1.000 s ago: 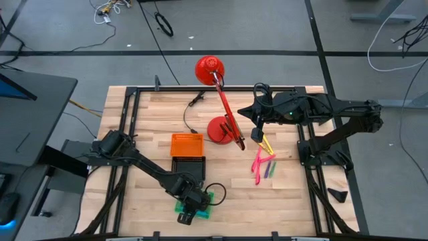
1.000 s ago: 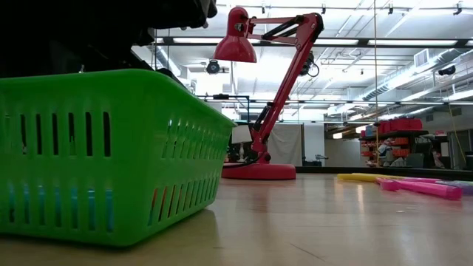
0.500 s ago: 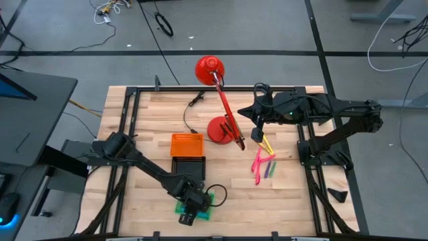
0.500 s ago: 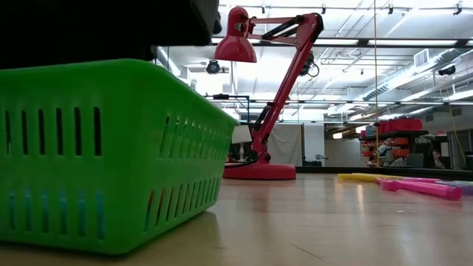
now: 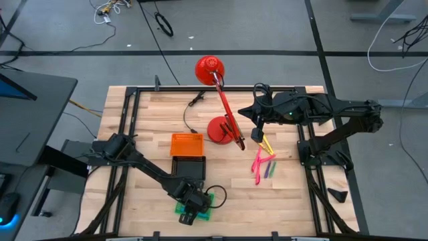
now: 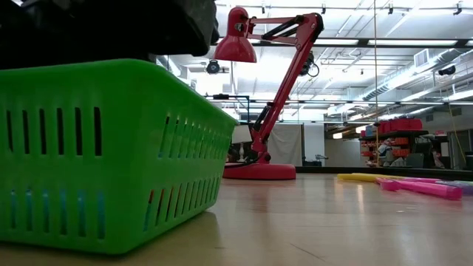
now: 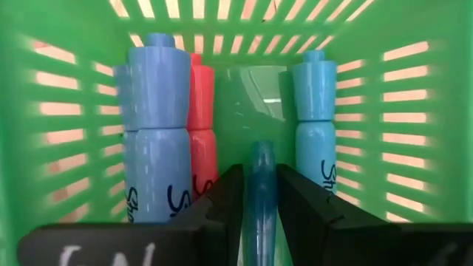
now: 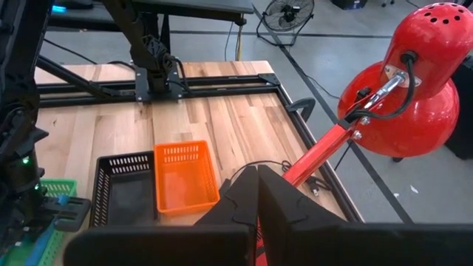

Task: Pick & Place Markers
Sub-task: Put the blue pen into the black bin, then put the green pen into the black bin

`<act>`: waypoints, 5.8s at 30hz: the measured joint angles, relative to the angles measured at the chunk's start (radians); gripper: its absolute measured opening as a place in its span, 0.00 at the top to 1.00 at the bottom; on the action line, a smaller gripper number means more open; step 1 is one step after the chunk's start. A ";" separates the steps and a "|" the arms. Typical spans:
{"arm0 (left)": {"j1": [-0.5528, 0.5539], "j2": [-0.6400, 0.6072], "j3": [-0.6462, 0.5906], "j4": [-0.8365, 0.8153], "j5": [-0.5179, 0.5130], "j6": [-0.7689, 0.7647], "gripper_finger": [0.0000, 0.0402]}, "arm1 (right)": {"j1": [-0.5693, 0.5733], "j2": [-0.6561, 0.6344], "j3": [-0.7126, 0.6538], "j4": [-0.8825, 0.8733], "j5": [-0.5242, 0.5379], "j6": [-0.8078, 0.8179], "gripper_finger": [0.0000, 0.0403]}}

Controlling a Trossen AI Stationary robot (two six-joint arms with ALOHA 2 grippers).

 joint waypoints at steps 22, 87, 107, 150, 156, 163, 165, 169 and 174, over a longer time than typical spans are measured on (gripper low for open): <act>0.017 -0.047 -0.007 -0.021 0.011 -0.031 0.88 | 0.000 0.000 0.000 -0.005 0.000 -0.011 0.98; 0.318 -0.124 0.293 -0.545 0.024 0.272 0.89 | 0.000 0.000 0.000 -0.046 0.000 0.012 0.98; 0.400 -0.356 -0.077 -0.316 0.011 0.164 0.89 | 0.000 0.000 0.000 -0.041 0.008 0.046 0.98; 0.319 -0.382 -0.371 0.076 0.031 -0.004 0.50 | 0.000 0.000 0.000 -0.052 -0.057 0.043 0.98; 0.321 -0.496 -0.369 0.063 -0.033 -0.026 0.48 | 0.000 -0.004 0.000 -0.157 -0.176 0.046 0.86; 0.321 -0.614 -0.368 0.046 -0.050 -0.111 0.48 | 0.000 -0.021 0.000 -0.325 -0.313 0.039 0.55; 0.321 -0.638 -0.368 0.047 -0.050 -0.149 0.48 | 0.000 -0.021 0.000 -0.372 -0.352 0.018 0.46; 0.321 -0.695 -0.368 0.103 -0.052 -0.212 0.48 | 0.000 -0.024 0.000 -0.489 -0.488 -0.027 0.33; 0.309 -0.777 -0.368 0.276 -0.161 -0.211 0.48 | 0.000 -0.024 0.000 -0.623 -0.587 -0.037 0.26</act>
